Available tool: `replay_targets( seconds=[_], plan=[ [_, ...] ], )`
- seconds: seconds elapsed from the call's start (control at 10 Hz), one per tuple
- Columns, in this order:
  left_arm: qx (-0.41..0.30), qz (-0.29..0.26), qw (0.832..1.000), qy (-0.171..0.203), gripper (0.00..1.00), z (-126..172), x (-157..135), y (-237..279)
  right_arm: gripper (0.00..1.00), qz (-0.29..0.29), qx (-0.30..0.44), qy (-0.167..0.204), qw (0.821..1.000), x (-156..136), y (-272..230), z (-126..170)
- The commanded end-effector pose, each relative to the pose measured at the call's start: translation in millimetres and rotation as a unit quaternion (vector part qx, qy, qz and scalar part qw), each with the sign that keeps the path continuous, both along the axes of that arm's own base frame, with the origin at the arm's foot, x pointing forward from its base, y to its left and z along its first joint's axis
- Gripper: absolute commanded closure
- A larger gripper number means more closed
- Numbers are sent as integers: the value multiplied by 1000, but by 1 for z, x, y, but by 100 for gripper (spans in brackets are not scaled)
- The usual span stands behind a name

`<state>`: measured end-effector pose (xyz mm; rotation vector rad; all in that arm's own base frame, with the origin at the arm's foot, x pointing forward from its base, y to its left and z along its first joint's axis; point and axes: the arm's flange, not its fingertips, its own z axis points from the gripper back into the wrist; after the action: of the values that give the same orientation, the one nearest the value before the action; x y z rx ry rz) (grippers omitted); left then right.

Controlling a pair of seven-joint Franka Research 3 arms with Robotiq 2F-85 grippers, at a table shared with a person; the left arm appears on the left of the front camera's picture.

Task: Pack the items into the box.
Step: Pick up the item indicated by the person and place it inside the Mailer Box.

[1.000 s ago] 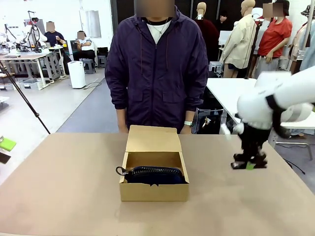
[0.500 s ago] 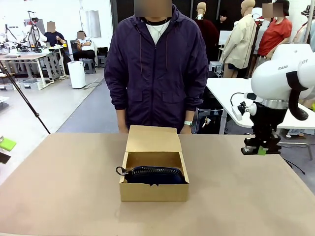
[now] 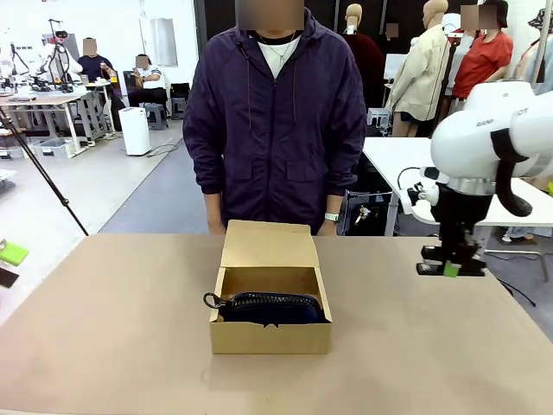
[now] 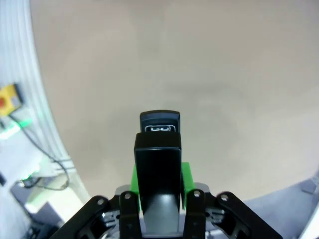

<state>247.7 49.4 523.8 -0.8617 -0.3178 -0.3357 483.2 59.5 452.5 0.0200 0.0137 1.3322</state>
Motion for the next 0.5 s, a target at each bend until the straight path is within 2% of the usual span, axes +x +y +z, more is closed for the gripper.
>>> replay_targets(
  seconds=[0.0,0.1,0.2,0.4],
  plan=[
    [2,-4,1000,-6,0,-2,-1,2,100,1,18,-3,1000,40,81,17],
    [2,-4,1000,-6,0,-2,-1,2,100,20,31,-10,999,51,119,19],
    [2,-4,1000,-6,0,-2,-1,2,100,12,32,-7,999,60,154,21],
    [2,-4,1000,-6,0,-2,-1,2,100,41,45,-1,998,64,228,22]
  ],
)
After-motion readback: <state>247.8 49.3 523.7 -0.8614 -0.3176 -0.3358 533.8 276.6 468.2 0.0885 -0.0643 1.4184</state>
